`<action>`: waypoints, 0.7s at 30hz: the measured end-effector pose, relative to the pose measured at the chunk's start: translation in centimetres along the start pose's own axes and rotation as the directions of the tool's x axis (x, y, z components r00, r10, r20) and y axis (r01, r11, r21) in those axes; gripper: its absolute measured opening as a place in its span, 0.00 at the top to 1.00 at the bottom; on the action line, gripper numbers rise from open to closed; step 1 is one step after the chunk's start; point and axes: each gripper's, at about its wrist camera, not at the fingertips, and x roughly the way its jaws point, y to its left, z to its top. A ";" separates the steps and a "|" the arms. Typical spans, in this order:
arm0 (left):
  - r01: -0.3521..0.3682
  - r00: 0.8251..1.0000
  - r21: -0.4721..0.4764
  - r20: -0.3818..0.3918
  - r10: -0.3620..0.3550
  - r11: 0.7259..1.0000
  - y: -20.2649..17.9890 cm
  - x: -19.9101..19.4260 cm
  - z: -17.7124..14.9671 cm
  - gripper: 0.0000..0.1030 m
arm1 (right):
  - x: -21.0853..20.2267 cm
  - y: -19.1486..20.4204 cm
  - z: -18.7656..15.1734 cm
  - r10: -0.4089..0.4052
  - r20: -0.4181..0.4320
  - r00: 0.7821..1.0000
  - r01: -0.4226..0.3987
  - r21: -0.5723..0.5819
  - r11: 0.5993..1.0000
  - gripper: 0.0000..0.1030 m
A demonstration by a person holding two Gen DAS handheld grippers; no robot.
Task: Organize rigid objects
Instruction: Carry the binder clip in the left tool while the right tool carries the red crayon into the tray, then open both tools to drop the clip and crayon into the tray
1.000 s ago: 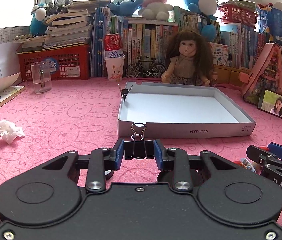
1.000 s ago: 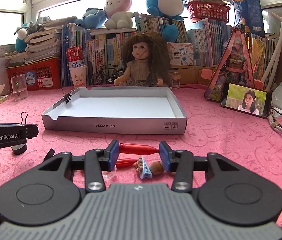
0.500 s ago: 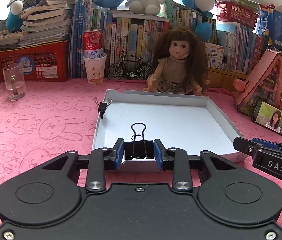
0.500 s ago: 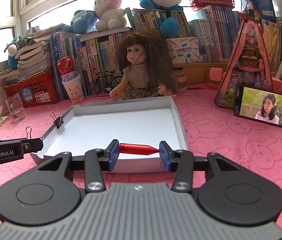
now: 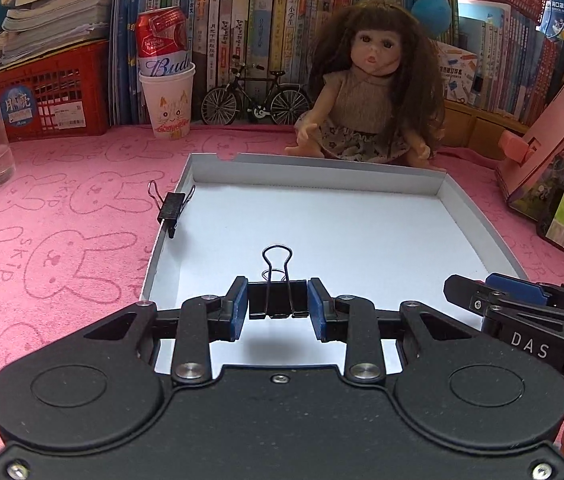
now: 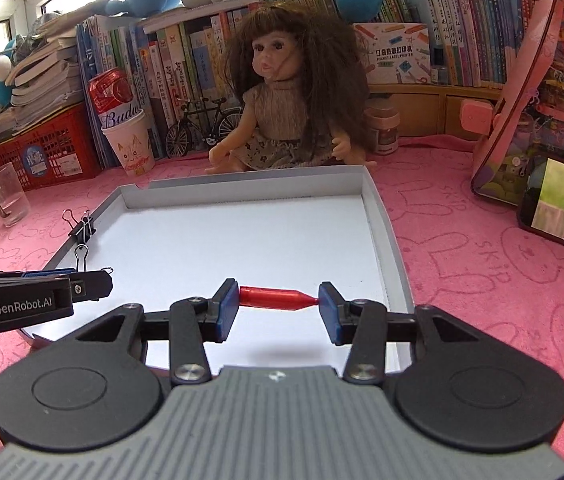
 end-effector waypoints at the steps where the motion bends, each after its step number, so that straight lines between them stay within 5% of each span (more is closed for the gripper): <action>1: -0.002 1.000 0.003 -0.003 0.002 1.000 -0.1 0.3 0.0 0.71 | 0.3 0.0 0.0 -0.002 -0.005 1.000 0.002 0.002 1.000 0.52; 13: -0.015 0.999 0.024 -0.042 0.016 1.000 -0.8 2.2 -0.7 0.71 | 2.0 -0.2 -0.2 -0.014 -0.054 0.998 0.014 0.001 1.000 0.51; 21: -0.021 0.999 0.036 -0.035 0.022 0.999 -1.2 2.1 -0.8 0.66 | 1.9 0.0 -0.2 -0.011 -0.043 0.999 0.011 0.000 1.000 0.39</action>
